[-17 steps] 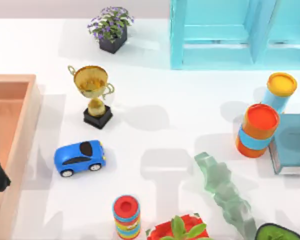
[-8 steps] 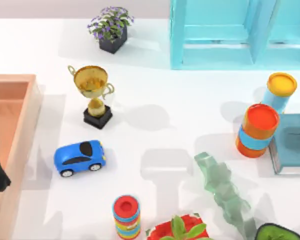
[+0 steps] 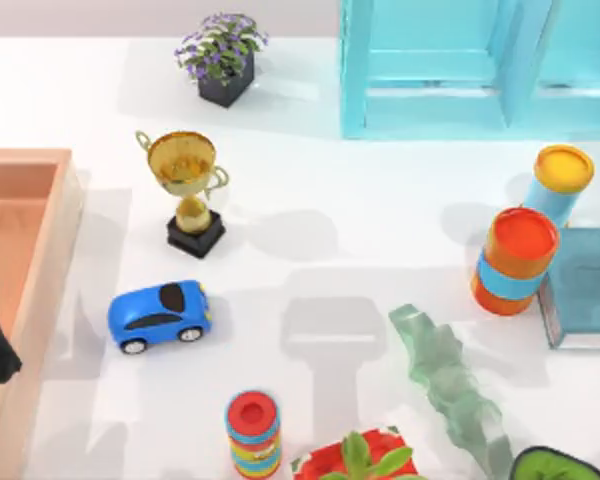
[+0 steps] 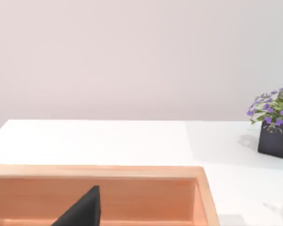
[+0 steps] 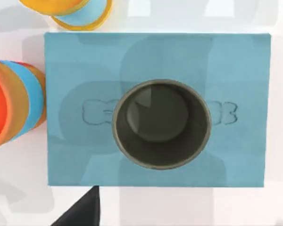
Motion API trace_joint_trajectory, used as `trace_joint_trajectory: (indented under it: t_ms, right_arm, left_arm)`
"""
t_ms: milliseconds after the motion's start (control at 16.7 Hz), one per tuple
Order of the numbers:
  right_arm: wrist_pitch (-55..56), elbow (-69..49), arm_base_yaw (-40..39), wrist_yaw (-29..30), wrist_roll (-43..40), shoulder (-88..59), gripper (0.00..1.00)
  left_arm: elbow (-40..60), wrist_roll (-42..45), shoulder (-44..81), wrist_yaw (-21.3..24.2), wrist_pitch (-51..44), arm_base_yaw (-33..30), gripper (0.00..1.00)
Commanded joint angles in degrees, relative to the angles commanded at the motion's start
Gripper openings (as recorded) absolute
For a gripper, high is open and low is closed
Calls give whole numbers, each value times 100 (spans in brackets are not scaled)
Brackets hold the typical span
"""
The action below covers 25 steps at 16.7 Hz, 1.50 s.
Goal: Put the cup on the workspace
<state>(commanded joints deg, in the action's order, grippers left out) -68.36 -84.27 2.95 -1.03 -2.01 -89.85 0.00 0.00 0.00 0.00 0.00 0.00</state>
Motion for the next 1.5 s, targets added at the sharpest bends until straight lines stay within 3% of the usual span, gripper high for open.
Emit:
trace_joint_trajectory:
  t_ms: [360, 780, 1320, 1500]
  right_arm:
    - [-1315, -1423, 57, 51, -57, -1612, 100]
    - [-1383, -1481, 32, 59, -56, -1703, 100]
    - [614, 330, 28, 62, -25, -1872, 100]
    - [811, 519, 26, 62, -22, -1907, 100]
  left_arm:
    - [0, 0, 0, 0, 0, 0, 100]
    - [0, 0, 0, 0, 0, 0, 100]
    - [0, 0, 0, 0, 0, 0, 100]
    - [0, 0, 0, 0, 0, 0, 100]
